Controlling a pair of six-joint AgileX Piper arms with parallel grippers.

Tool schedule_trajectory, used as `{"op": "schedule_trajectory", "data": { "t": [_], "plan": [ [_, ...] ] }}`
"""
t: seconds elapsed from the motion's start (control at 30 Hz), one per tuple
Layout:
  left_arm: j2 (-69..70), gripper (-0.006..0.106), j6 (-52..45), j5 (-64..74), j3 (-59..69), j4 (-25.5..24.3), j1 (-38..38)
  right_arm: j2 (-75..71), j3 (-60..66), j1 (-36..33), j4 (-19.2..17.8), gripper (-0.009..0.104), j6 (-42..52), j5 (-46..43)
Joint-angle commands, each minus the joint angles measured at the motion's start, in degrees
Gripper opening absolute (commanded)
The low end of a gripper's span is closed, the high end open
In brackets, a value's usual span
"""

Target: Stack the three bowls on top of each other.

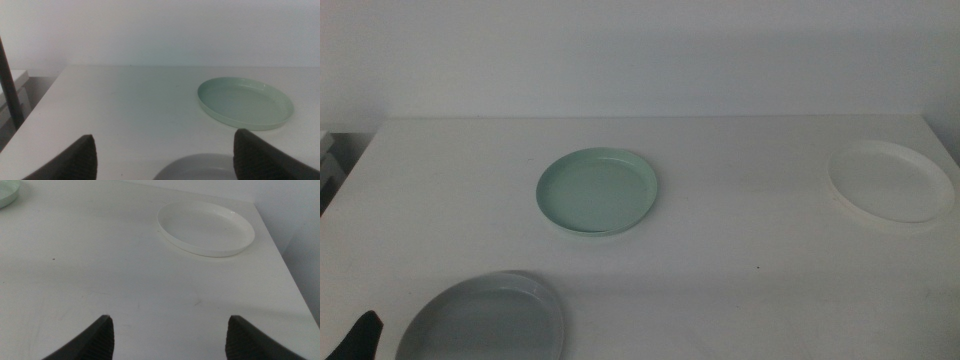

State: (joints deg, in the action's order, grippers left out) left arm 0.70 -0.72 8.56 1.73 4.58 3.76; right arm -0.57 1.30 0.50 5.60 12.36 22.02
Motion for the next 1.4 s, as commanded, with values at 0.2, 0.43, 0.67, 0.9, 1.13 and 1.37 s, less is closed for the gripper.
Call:
{"op": "schedule_trajectory", "data": {
  "t": [0.2,0.43,0.67,0.9,1.13,1.37],
  "plan": [
    [-16.9,0.090,0.7,4.0,-15.2,0.3,0.1,-1.6,-0.1,0.3,-0.6,0.059,0.5,-4.2],
    [-32.6,0.090,0.7,19.0,-32.5,0.0,0.1,-1.6,-0.1,0.3,-0.6,0.059,0.5,-4.2],
    [-44.3,0.090,0.7,34.0,-46.1,-1.0,0.1,-1.6,-0.1,0.3,-0.6,0.059,0.5,-4.2],
    [-51.5,0.090,0.7,40.3,-49.3,-2.6,0.1,-1.6,-0.1,0.3,-0.6,0.059,0.6,-4.2],
    [-55.1,0.090,0.7,40.1,-49.3,-1.6,0.1,-1.6,-0.1,0.3,-0.6,0.059,0.5,-4.2],
    [-64.8,0.090,0.2,46.9,-50.5,-2.1,-1.7,-1.6,-0.1,0.3,-0.6,0.059,0.5,-4.2]
  ]
}}
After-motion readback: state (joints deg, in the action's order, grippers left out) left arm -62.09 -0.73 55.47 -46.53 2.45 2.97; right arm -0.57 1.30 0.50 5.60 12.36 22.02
